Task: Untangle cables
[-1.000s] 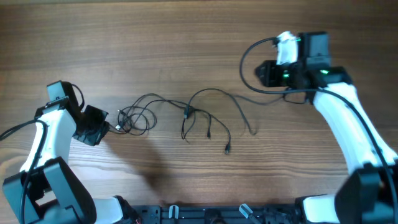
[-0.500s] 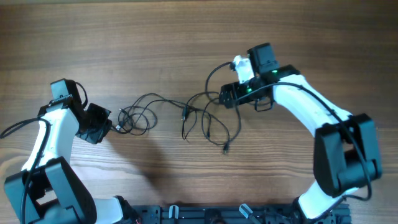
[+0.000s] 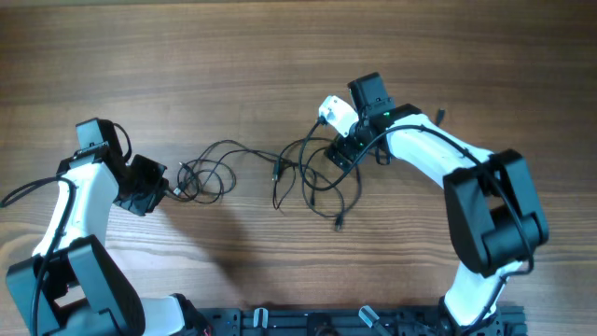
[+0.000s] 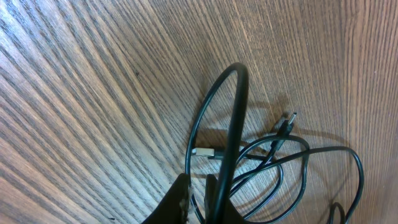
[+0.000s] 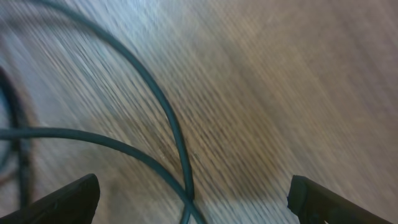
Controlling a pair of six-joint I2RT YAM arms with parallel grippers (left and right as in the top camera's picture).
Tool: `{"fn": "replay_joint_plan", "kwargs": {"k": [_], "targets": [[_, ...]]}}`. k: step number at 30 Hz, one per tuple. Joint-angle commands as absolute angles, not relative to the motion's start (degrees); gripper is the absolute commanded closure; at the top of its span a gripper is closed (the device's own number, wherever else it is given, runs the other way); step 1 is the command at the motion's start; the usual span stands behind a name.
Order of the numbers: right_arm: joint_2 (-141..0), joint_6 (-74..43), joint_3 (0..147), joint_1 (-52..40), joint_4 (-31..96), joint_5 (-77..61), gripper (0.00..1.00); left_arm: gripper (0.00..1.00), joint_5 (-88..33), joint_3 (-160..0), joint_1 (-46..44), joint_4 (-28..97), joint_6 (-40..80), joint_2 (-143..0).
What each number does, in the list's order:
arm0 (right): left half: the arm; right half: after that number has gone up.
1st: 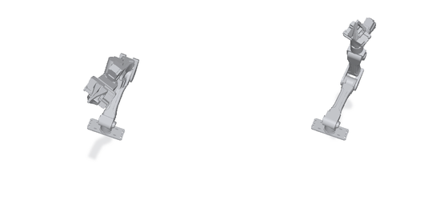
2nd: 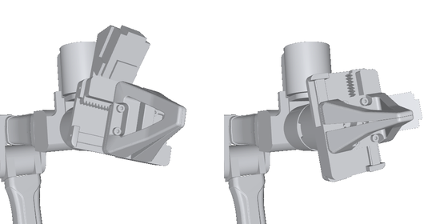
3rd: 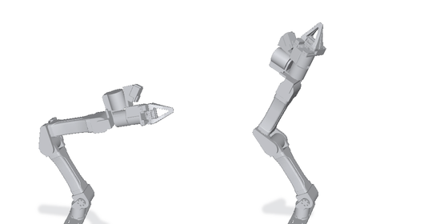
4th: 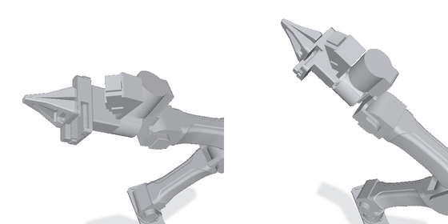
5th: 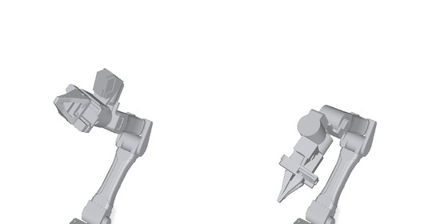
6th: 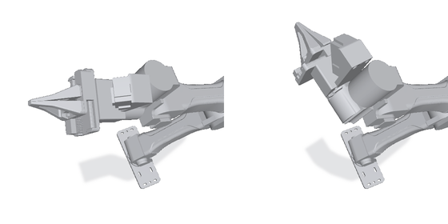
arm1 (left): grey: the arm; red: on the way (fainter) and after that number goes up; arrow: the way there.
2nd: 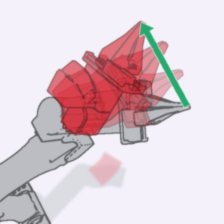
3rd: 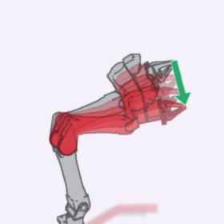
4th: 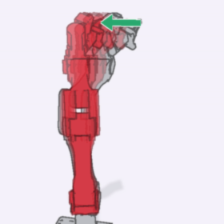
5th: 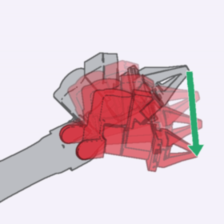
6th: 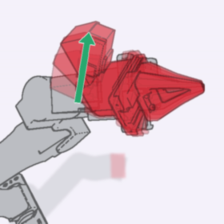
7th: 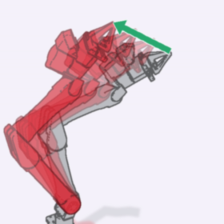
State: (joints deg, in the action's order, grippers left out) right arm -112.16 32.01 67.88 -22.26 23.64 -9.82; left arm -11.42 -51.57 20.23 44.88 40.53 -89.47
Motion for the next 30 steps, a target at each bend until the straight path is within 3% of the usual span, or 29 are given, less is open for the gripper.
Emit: {"fn": "replay_joint_plan", "kwargs": {"k": [1, 6, 8, 11, 14, 23, 30], "targets": [[-114.8, 35.9, 67.8, -22.5, 21.6, -12.2, 0.03, 0.89, -11.7, -51.4, 20.0, 44.6, 39.5, -89.8], [-116.9, 35.9, 67.8, -23.7, 16.0, -11.8, 0.33, 0.87, -11.7, -51.4, 20.0, 44.6, 42.7, -89.8], [-119.9, 36.1, 67.8, -24.9, 12.4, -8.0, 0.57, 0.86, -11.7, -51.4, 20.0, 44.6, 42.9, -89.8], [-122.9, 36.8, 67.8, -25.5, 11.7, -6.0, 0.69, 0.84, -11.7, -51.4, 20.0, 44.6, 42.9, -89.8], [-125.3, 36.2, 67.8, -25.9, 12.4, -6.0, 0.95, 0.84, -11.7, -51.4, 20.0, 44.6, 42.9, -89.8], [-121.0, 17.6, 67.8, -24.6, 15.2, -5.7, 0.96, 0.84, -11.7, -51.4, 20.0, 44.6, 42.9, -89.8], [-98.1, 3.9, 67.9, -19.3, 17.2, -6.7, 0.96, 0.88, -11.7, -51.4, 20.0, 46.8, 42.9, -89.8]]}}
